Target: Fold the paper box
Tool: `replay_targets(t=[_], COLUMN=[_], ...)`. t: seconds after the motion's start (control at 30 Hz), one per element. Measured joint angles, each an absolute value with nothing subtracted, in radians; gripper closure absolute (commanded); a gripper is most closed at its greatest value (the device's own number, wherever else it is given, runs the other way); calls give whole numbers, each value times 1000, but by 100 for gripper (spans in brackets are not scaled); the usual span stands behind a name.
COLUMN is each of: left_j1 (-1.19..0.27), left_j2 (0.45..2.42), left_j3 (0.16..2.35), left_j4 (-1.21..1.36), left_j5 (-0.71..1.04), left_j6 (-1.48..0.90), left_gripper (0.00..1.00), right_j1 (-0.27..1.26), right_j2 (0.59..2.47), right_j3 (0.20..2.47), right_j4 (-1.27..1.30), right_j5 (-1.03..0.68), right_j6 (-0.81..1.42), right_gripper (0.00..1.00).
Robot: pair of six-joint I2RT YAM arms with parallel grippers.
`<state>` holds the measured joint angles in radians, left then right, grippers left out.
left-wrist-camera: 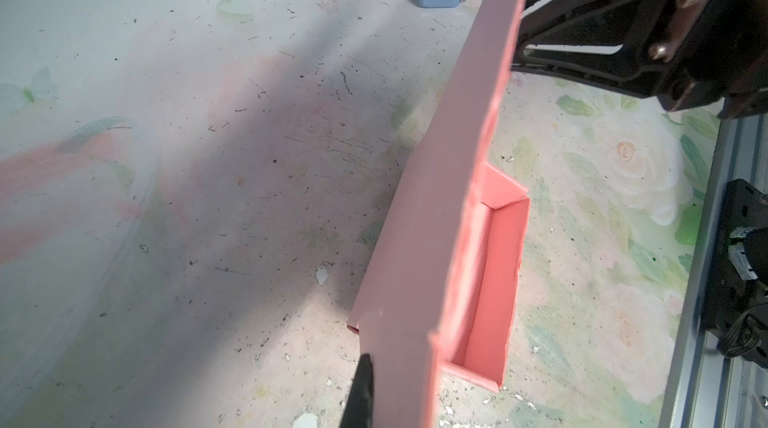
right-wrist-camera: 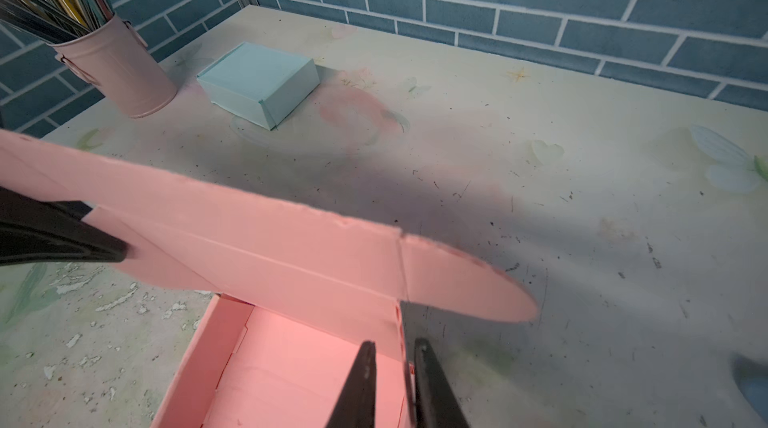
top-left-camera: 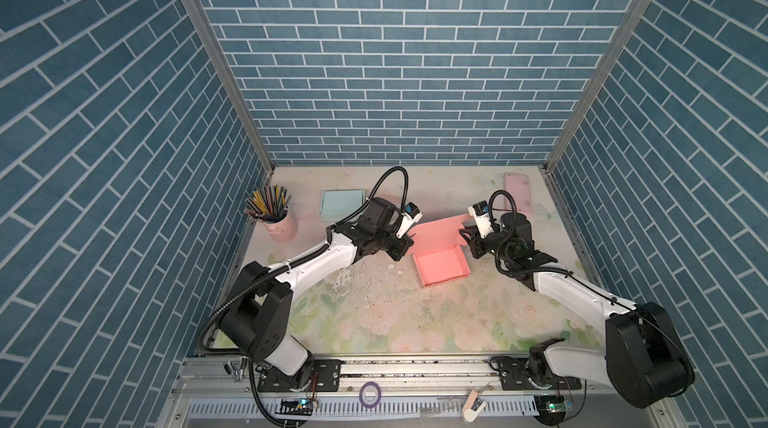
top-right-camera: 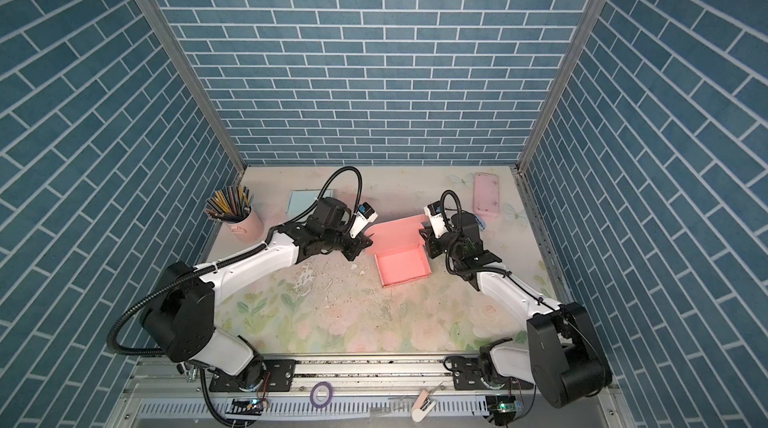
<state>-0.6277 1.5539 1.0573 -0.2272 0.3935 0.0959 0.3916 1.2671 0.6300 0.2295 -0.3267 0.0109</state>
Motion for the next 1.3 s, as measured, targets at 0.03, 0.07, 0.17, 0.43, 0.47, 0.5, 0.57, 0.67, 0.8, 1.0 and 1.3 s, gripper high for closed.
replay_targets(t=[0.03,0.07,0.17,0.43,0.47,0.5,0.57,0.67,0.8,1.0,1.3], left_j1=[-628,-629,-630,-633,-634,-636,-640,-644,-644,-666,-756], left_j2=[1554,1554,1554,1554,1554,1554,1554,1554,1555,1578,1673], left_j3=[1057,1057,1057,1056,1056,1056,1056,1055,1055,1053,1015], left_j4=[-227,-227,-228,-228,-228,-228,-225,-204,-177,-76,125], left_j5=[391,389,384,377,375,371,360,320,200,18,-208], left_j6=[97,98,99,101,101,99,86,38,-76,-252,-360], left_gripper=[98,98,98,98,98,98,98,97,96,96,95], right_j1=[392,392,392,392,392,392,393,418,522,624,646], right_j2=[1267,1268,1271,1302,1303,1304,1304,1304,1303,1305,1436], right_j3=[630,630,630,650,651,651,652,659,664,661,708], right_j4=[229,229,228,212,210,209,209,207,211,266,316], right_j5=[-327,-327,-327,-324,-323,-320,-316,-270,-109,88,256], right_j6=[10,8,1,0,2,5,10,31,65,181,307], right_gripper=[85,86,89,96,97,98,99,100,100,98,93])
